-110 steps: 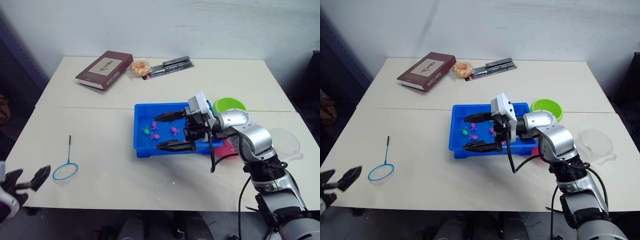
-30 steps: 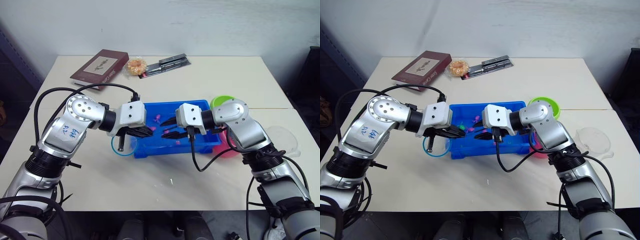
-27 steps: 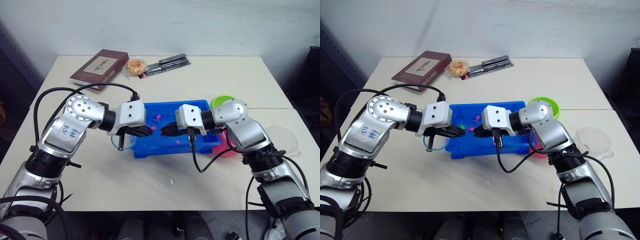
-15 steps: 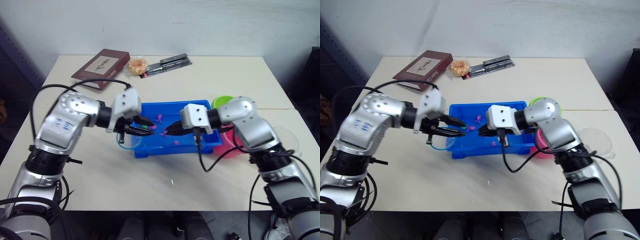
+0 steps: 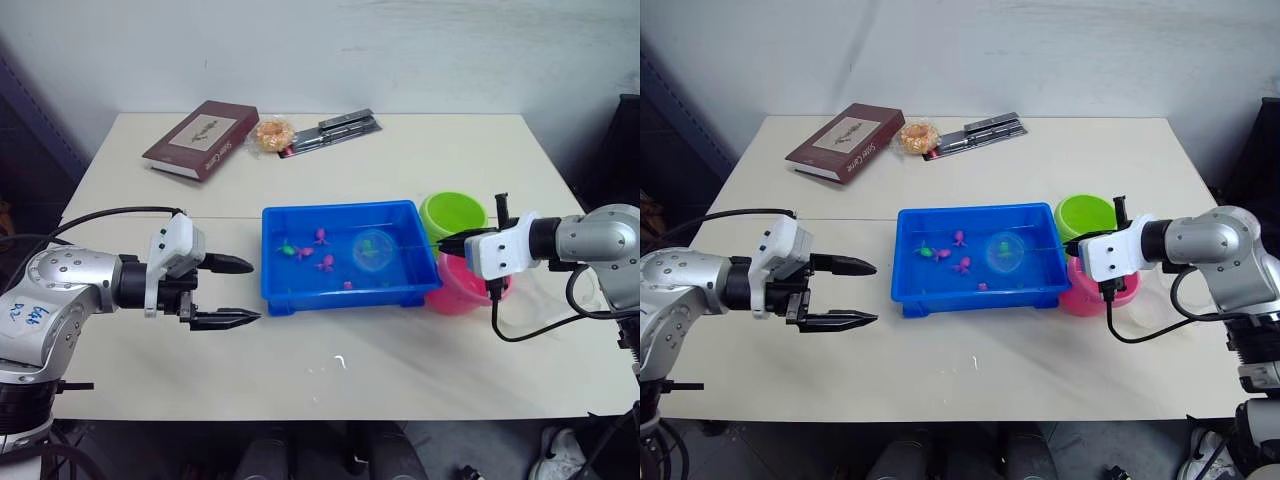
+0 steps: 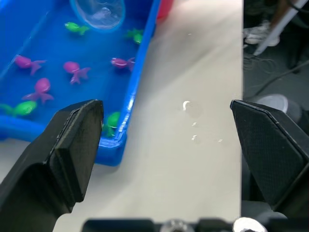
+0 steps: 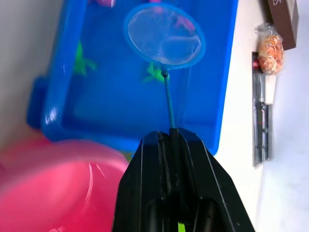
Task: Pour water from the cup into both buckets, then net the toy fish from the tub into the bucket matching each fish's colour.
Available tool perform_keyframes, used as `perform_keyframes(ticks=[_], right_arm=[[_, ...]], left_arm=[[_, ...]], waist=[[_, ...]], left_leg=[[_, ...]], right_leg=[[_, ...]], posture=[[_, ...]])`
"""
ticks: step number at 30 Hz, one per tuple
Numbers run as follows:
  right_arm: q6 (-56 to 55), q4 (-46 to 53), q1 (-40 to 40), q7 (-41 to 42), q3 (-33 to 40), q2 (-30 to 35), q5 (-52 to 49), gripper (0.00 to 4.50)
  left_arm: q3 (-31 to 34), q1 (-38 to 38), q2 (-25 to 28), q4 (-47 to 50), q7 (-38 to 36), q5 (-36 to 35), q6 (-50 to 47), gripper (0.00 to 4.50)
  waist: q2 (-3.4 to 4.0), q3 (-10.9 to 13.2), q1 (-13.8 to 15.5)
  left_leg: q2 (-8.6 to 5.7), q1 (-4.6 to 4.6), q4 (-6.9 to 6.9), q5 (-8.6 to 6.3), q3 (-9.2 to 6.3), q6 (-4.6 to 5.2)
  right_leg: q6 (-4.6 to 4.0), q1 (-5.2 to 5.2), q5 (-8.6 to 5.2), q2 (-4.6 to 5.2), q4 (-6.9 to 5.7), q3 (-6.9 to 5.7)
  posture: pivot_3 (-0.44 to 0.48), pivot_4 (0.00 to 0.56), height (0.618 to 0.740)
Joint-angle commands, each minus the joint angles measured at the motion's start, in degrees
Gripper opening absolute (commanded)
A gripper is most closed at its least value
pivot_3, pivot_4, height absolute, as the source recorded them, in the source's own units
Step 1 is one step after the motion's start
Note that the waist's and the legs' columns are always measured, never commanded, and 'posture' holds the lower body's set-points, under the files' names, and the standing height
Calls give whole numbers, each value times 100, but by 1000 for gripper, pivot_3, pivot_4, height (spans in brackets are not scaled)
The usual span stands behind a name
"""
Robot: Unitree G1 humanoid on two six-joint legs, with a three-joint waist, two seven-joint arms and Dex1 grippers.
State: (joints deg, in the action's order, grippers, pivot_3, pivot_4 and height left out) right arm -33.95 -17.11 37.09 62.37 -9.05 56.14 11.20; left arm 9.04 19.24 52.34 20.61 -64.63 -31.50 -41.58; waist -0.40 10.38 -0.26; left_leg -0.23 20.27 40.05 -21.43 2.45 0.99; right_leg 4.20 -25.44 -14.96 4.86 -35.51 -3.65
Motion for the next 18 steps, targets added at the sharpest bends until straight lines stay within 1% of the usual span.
perform_keyframes(ticks=[1, 6, 11, 18], right_arm=[[-557, -312, 203, -388, -99, 68, 472, 0], [-809, -594, 513, -558, -410, -159, 733, 0], [-951, -716, 676, -462, -731, -330, 798, 0], [-889, -604, 668, -184, -851, -430, 472, 0]], left_arm=[[-8, 41, -66, -12, 183, 3, 112, 4489], [-135, 21, -32, -14, 233, 33, 187, 4489], [-219, 70, -34, 61, 390, 70, 216, 4489], [22, 46, 117, 357, 582, -141, 6, 4489]], waist=[[0, 0, -1], [1, 0, -32], [1, 0, -38], [1, 0, -22]], left_leg=[[0, 1, 0, 0, 0, 0], [3, 1, 0, 0, 3, 0], [4, 1, 0, 0, 2, -1], [4, 3, 0, 0, 2, -1]], right_leg=[[0, -1, 0, 0, -1, 0], [0, -2, 0, -4, -4, 1], [0, -1, 0, -5, -8, 1], [0, -1, 0, -4, -9, 1]], posture=[[0, 150, 740], [0, 150, 740], [0, 150, 740], [0, 150, 740]])
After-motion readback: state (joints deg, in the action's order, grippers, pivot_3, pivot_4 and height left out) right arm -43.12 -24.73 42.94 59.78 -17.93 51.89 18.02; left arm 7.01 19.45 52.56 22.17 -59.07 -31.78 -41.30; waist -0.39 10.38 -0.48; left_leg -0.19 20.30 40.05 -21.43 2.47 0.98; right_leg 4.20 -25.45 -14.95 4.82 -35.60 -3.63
